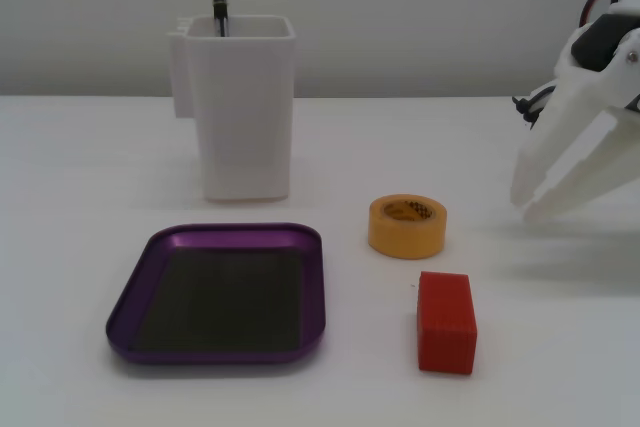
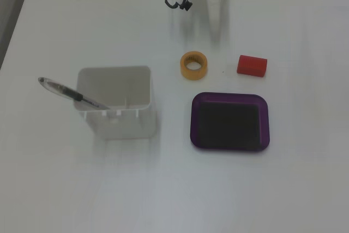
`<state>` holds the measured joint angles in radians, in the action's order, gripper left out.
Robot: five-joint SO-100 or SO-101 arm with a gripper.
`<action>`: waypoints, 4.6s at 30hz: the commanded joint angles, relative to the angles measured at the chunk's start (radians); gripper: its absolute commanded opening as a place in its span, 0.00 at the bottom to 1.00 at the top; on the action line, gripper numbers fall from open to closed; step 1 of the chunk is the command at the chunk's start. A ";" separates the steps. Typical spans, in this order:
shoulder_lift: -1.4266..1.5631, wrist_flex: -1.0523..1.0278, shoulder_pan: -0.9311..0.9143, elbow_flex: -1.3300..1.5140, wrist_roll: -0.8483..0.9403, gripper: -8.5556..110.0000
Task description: Grab up the yellow tape and put it in the box.
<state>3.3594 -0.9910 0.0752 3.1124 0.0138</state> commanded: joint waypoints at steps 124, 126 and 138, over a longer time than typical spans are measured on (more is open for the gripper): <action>-2.020 0.153 0.017 -1.744 0.109 0.07; -2.051 0.152 -0.005 -1.749 0.109 0.07; -2.082 0.152 -0.014 -1.736 0.209 0.07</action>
<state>1.2671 -0.8468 0.0568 1.4143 0.2117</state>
